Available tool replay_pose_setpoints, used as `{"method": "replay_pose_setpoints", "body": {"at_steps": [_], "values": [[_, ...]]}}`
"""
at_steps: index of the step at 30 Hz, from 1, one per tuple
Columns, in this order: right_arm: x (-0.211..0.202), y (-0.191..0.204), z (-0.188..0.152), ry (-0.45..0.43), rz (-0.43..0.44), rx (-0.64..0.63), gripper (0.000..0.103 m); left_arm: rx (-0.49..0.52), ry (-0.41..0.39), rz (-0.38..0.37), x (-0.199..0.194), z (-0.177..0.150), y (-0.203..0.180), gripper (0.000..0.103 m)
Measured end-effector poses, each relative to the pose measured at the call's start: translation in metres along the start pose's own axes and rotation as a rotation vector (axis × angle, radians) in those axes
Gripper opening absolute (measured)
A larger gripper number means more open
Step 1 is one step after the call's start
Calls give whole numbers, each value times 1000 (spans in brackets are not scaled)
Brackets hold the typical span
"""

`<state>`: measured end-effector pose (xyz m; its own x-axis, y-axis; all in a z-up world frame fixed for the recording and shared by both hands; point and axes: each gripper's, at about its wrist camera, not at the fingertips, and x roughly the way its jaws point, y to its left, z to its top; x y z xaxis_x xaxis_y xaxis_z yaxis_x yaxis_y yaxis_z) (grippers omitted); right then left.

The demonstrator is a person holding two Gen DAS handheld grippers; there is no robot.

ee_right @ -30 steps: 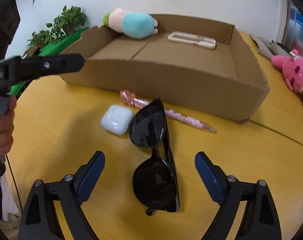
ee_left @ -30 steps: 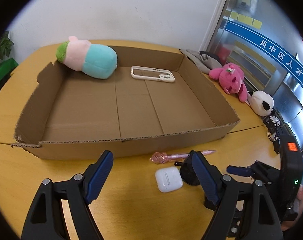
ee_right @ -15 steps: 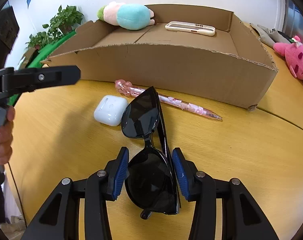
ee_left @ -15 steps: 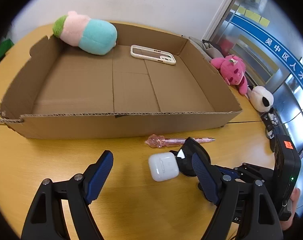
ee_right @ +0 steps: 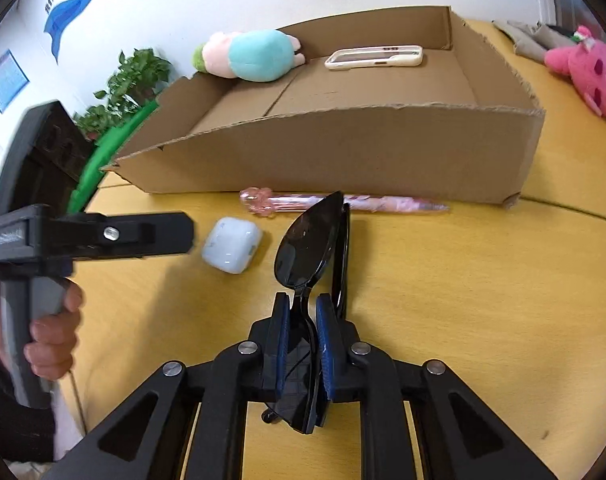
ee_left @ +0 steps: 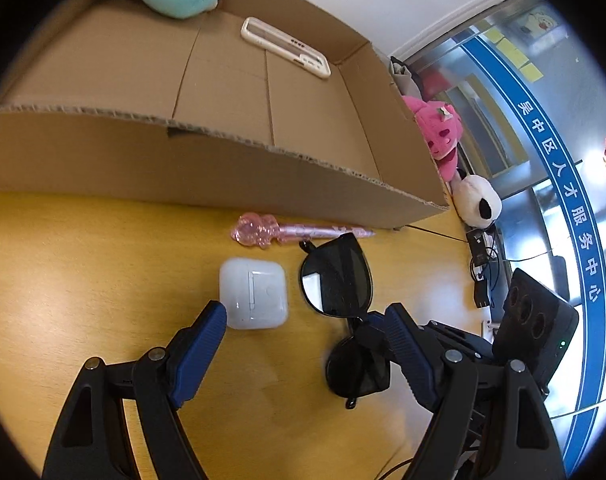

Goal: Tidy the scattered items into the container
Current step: 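Close the right gripper on the bridge of the black sunglasses, then lift the sunglasses with the right gripper and carry them toward the box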

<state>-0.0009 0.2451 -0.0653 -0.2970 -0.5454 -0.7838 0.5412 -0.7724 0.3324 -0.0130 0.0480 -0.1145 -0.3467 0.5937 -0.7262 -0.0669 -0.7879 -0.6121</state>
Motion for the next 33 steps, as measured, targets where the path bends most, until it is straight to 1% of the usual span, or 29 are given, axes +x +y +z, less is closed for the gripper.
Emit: {"method": "replay_pose_setpoints", "body": {"at_steps": [2,5,11,15,17,22,23,27,30,33], "values": [[2,2,1,4,-6,-15,15,0,12,5,4,-1,0,80],[4,0,2,3,8,-14,13,6,21,4,7,-2,-2,80],[-7,-6,3,-48,66,13,6,17,23,-2,6,-3,-2,80],[-17,-5,6,-76,97,13,6,-1,33,-12,9,-1,3,80],[-21,-3,9,-88,109,6,6,-11,40,-46,11,-1,4,80],[-30,1,9,-107,154,0,6,-43,54,-173,16,-1,6,80],[-32,2,10,-113,163,1,6,-48,55,-209,17,-1,7,80],[-39,5,12,-124,208,-2,6,-59,32,-360,14,1,6,80],[-41,12,13,-115,241,-19,6,-72,13,-475,14,3,5,80],[-39,19,12,-101,272,-30,6,-62,-18,-522,10,4,3,80]]}}
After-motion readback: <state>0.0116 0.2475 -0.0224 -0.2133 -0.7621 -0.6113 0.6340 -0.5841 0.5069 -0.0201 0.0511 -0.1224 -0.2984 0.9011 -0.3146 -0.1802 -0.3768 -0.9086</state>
